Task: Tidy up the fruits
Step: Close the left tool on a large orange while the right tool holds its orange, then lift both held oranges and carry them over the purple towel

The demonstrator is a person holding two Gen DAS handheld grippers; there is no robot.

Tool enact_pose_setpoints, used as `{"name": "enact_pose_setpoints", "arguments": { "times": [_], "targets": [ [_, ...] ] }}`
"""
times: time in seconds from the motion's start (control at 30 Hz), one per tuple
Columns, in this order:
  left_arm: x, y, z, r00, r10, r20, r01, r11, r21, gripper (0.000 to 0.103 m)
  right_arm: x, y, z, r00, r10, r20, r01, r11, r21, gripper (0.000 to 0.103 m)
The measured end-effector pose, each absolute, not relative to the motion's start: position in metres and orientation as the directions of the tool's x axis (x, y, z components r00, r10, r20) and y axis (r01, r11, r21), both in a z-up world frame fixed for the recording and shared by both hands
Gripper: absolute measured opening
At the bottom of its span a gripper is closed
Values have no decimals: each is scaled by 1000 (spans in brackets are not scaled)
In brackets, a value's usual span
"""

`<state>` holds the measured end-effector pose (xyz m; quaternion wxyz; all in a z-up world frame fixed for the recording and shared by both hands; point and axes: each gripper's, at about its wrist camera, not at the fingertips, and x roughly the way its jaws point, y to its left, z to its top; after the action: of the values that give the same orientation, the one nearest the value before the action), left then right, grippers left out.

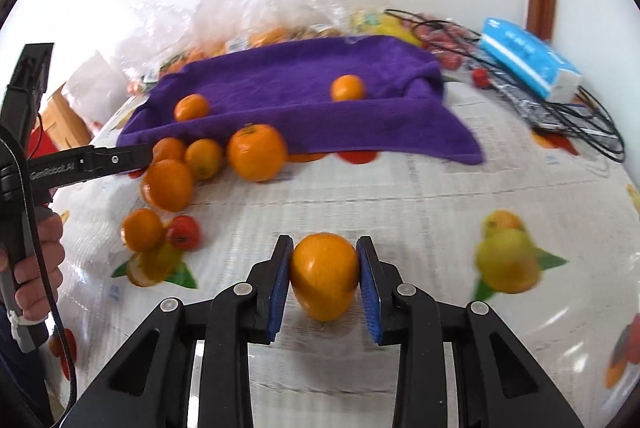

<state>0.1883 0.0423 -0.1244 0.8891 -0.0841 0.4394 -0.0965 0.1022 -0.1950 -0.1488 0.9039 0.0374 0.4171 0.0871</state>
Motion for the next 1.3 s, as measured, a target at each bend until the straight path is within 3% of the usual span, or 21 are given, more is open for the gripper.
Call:
{"name": "enact_pose_setpoints", "arguments": {
  "times": [0.23, 0.53, 0.57, 0.6, 0.83, 0.93, 1.0, 1.07, 1.3],
  "targets": [
    [208, 30, -136, 557, -227, -799, 52, 969, -240, 60, 100, -219, -148, 656, 166, -737, -101, 986, 132, 32],
    [212, 25, -142, 573, -201, -794, 41, 975, -218, 58, 110, -213, -153, 655, 173, -736, -121, 985, 124, 31],
    [212, 25, -141, 570, -208, -795, 47, 974, -221, 53, 111, -212, -154, 655, 168, -737, -119, 986, 119, 31],
    [212, 25, -141, 562, -234, -793, 63, 968, -241, 41, 112, -210, -155, 655, 160, -739, -116, 987, 111, 31],
    [206, 35, -139, 550, -240, -800, 44, 965, -259, 43, 108, -205, -155, 653, 148, -743, -125, 988, 87, 32],
    [206, 37, -141, 558, -231, -797, 40, 967, -253, 50, 108, -205, -159, 636, 137, -759, -122, 990, 76, 33],
    [206, 36, -141, 563, -218, -797, 40, 971, -238, 49, 109, -206, -163, 617, 144, -774, -121, 989, 88, 33],
    [206, 34, -139, 561, -227, -796, 54, 970, -238, 41, 108, -208, -161, 623, 145, -769, -117, 989, 92, 32],
    [196, 43, -132, 574, -237, -784, 37, 964, -264, 41, 105, -212, -154, 643, 152, -751, -102, 988, 113, 32]
  ]
}}
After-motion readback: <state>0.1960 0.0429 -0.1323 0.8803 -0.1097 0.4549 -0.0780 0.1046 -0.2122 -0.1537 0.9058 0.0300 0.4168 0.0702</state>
